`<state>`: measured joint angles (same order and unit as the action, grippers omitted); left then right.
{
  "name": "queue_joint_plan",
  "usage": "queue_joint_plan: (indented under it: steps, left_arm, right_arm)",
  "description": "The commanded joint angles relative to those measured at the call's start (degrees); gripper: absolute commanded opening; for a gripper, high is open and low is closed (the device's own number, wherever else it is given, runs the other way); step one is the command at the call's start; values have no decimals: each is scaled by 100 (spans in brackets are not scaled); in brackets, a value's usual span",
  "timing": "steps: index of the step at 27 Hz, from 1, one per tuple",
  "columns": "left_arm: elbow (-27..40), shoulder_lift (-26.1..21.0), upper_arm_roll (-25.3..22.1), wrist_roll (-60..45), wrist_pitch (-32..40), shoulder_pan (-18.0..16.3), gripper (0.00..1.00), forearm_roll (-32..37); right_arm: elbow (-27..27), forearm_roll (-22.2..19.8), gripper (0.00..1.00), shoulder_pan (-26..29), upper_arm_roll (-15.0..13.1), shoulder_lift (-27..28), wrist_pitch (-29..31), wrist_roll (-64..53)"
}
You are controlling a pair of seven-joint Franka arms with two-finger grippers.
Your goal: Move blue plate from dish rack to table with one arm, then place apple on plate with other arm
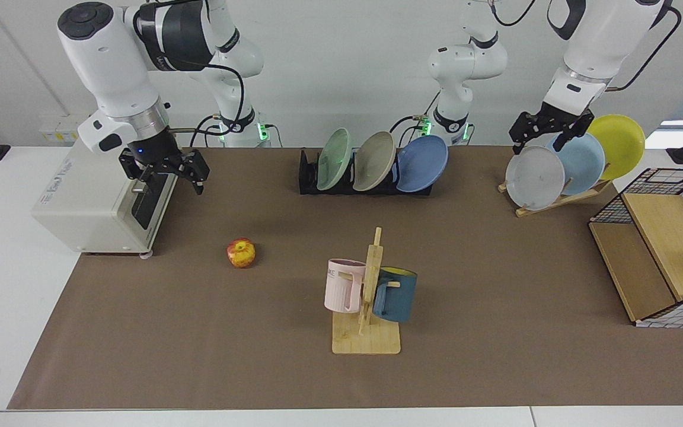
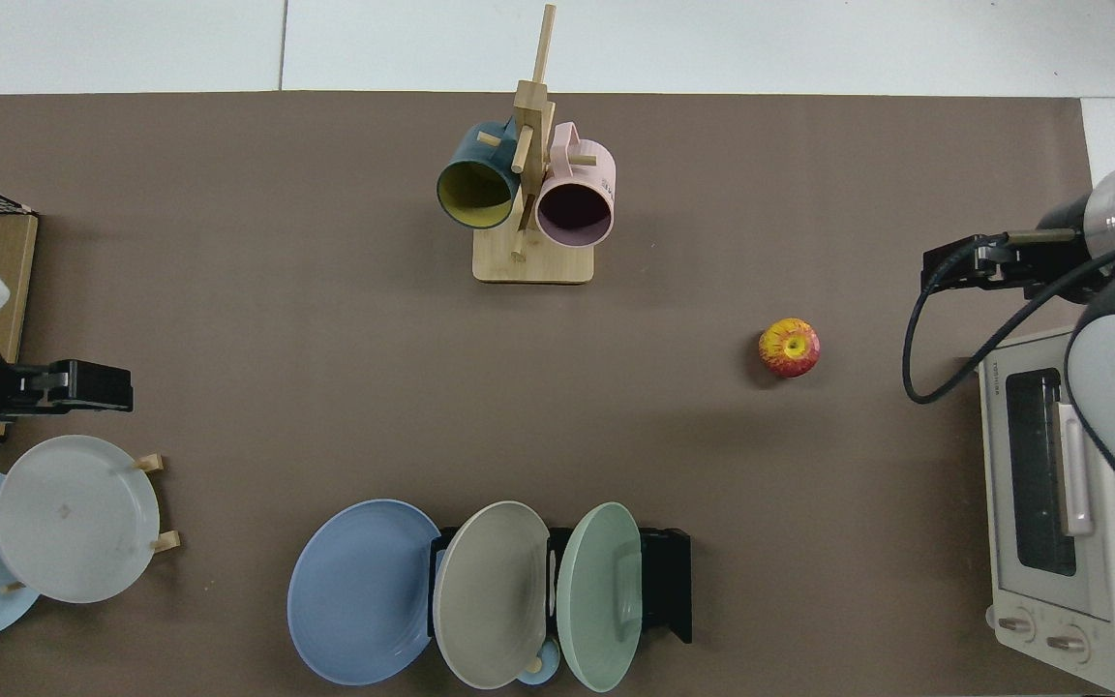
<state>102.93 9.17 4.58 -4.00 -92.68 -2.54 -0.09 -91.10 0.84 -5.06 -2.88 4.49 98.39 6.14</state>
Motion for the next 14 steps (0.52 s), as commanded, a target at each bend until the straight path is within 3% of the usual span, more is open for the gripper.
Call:
queue_joint_plan:
  steps: [1, 14]
  left_arm:
    - [8, 15, -1, -5, 13, 52, 100, -96]
    - [16, 6, 8, 31, -31, 52, 100, -114]
  right_arm:
    - [-66, -49, 100, 31, 6, -62, 23, -69]
    - [-75, -40, 100, 40, 6, -62, 23, -139]
